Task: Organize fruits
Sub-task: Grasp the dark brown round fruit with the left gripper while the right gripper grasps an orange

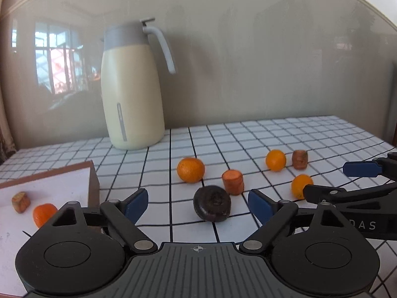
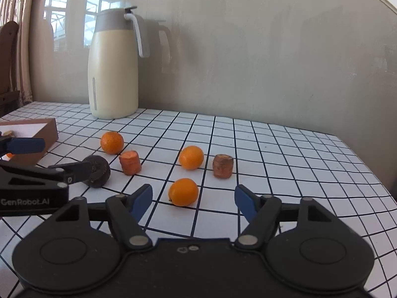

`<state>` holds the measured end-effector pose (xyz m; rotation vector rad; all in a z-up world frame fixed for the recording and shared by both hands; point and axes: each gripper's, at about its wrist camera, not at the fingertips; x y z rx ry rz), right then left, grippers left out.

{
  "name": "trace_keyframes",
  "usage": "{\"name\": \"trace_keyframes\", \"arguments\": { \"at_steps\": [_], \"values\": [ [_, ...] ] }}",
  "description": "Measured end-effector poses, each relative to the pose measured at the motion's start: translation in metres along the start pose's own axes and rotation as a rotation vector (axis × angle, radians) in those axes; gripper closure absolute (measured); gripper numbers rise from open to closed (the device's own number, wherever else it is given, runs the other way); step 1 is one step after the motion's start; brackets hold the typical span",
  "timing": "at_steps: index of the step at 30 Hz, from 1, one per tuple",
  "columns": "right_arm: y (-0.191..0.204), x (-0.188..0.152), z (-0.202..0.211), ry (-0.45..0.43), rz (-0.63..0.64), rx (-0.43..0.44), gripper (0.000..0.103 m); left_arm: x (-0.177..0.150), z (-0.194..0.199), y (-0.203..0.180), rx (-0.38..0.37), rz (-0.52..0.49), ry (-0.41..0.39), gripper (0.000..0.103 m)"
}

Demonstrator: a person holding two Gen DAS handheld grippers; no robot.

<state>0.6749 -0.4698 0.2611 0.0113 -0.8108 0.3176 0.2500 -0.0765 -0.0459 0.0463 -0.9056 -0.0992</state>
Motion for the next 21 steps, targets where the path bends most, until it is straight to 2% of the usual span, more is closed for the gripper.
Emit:
{"name": "trace_keyframes", "arguments": {
  "at_steps": [3,5,11,17,18,20,21],
  "values": [
    [0.001,0.003,-0.007,0.018,0.004,-0.002,0.042,0.0,-0.009,0.001,-0.002,0.014,0.029,0.018],
    [0.002,0.006,-0.011,0.031,0.004,-0.002,0.047,0.001,-0.014,0.002,-0.013,0.026,0.042,0.023],
    [0.006,0.015,-0.026,0.068,0.02,0.005,0.06,0.006,-0.027,-0.001,-0.029,0.024,0.094,0.026],
    [0.003,0.018,-0.032,0.093,0.014,0.013,0.063,0.012,-0.036,-0.006,-0.044,0.014,0.11,0.027],
    [0.003,0.018,-0.033,0.096,0.014,0.013,0.064,0.013,-0.038,-0.007,-0.048,0.012,0.116,0.028],
    [0.002,0.019,-0.035,0.104,0.014,0.015,0.067,0.015,-0.042,-0.007,-0.053,0.014,0.13,0.04],
    [0.002,0.019,-0.036,0.108,0.015,0.017,0.069,0.015,-0.043,-0.008,-0.056,0.014,0.136,0.041]
  ]
}}
Point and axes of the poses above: each gripper's, at about its wrist camera, not at the fingertips, and z roughly against the way its jaws point, y to its left, x to its top, and after that the axes turned 12 degrees about y, right-handed
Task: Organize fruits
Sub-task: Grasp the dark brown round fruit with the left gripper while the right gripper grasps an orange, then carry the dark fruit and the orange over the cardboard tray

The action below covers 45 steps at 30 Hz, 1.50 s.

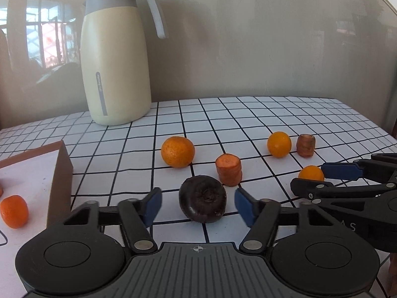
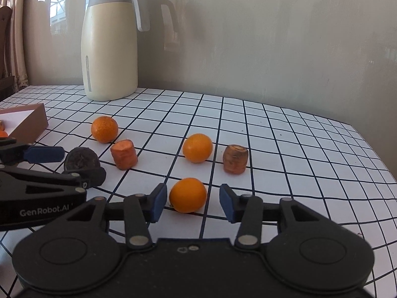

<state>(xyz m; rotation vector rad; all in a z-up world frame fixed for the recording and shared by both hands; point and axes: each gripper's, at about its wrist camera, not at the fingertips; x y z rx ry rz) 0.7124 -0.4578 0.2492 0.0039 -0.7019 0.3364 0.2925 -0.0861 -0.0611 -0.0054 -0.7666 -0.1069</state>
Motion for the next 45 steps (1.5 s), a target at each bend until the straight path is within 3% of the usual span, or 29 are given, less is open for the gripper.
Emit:
{"name": "trace_keyframes", "arguments": {
  "at_steps": [4,15,29,40,45],
  "values": [
    [0.0,0.001,-0.002,0.012,-0.004,0.011,0.079,0.002,-0.005,-0.003,-0.007,-0.012,0.026,0.061],
    [-0.003,0.001,0.011,-0.023,-0.036,0.001,0.079,-0.002,0.007,-0.002,-0.038,-0.009,-0.008,0.061],
    [0.007,0.003,0.061,-0.107,-0.038,-0.012,0.079,-0.007,0.065,0.005,-0.052,-0.023,-0.095,0.061],
    [0.025,-0.001,0.096,-0.166,-0.036,-0.007,0.079,-0.023,0.108,0.027,-0.02,-0.032,-0.156,0.061],
    [0.037,-0.003,0.103,-0.174,-0.024,0.014,0.079,-0.043,0.123,0.048,0.003,0.012,-0.16,0.061]
  ]
}}
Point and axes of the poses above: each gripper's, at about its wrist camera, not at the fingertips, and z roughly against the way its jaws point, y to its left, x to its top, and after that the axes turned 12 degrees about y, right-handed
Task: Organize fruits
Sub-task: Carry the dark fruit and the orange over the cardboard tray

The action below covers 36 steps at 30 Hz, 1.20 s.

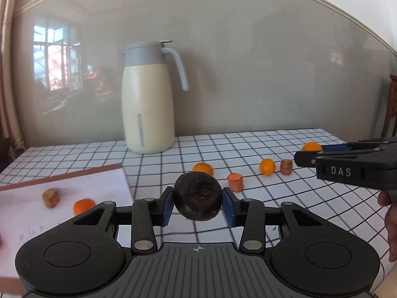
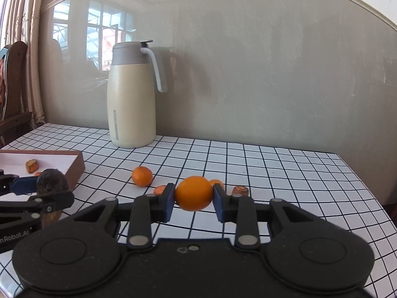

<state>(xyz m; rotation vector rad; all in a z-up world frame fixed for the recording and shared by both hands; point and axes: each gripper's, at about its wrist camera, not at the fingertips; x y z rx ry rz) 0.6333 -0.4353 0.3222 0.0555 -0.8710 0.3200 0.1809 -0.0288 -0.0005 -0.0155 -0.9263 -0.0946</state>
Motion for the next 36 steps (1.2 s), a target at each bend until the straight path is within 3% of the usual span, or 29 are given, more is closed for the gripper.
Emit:
{"name": "trace_keyframes", "arguments": {
  "at_steps": [15,36],
  "values": [
    [0.069,0.004,0.017,-0.044,0.112,0.108,0.079,-0.024,0.045,0.066,0.133,0.058,-0.053,0.061],
    [0.159,0.016,0.017,-0.102,0.238,0.248,0.079,-0.04,0.073,0.152,0.264,0.164,-0.09,0.061]
  ]
}}
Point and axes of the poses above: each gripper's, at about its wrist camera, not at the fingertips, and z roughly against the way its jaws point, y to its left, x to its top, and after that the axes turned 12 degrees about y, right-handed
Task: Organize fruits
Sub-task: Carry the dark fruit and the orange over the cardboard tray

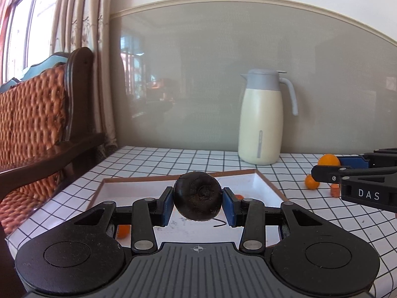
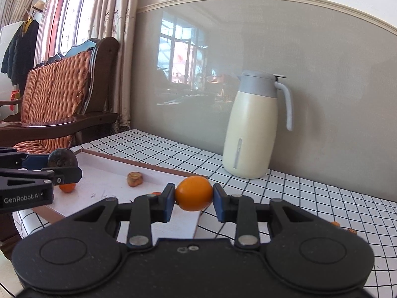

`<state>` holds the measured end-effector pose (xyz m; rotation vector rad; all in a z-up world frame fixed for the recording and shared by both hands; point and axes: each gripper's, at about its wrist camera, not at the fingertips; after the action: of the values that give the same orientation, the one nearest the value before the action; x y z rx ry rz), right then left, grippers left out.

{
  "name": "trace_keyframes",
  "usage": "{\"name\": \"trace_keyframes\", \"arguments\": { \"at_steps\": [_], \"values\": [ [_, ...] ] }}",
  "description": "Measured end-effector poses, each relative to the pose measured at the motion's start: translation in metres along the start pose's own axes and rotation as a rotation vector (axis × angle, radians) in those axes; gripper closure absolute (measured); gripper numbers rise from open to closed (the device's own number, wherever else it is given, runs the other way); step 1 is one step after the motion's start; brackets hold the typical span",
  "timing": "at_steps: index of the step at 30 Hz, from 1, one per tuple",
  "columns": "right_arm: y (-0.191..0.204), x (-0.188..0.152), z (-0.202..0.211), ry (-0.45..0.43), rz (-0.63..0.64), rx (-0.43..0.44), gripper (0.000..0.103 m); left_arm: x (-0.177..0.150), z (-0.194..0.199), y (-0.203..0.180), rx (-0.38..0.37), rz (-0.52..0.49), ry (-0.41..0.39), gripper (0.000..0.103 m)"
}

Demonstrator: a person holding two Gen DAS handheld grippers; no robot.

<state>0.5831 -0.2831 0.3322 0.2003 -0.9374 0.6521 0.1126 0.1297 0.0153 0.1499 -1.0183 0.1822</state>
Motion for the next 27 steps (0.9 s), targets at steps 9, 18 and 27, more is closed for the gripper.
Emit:
{"name": "trace_keyframes", "arguments": {
  "at_steps": [9,18,27],
  "values": [
    [0.022,0.01,-0.005,-0.023,0.023,0.034,0.079,0.0,0.0,0.03,0.048,0.034,-0.004,0.061],
    [0.046,0.023,-0.019,-0.04,0.056,0.061,0.079,0.006,-0.002,0.068,0.117,0.078,-0.016,0.061],
    [0.052,0.037,-0.036,-0.056,0.031,0.064,0.079,0.014,-0.01,0.091,0.143,0.122,-0.028,0.061]
  ]
}}
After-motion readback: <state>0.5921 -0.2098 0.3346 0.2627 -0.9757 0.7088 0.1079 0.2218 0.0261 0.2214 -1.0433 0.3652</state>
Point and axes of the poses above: each gripper's, at about its wrist camera, not at the fingertips, and z roughly against the way its jaws point, y to its left, x to its top, and after that the axes turned 12 degrees about y, right-handed
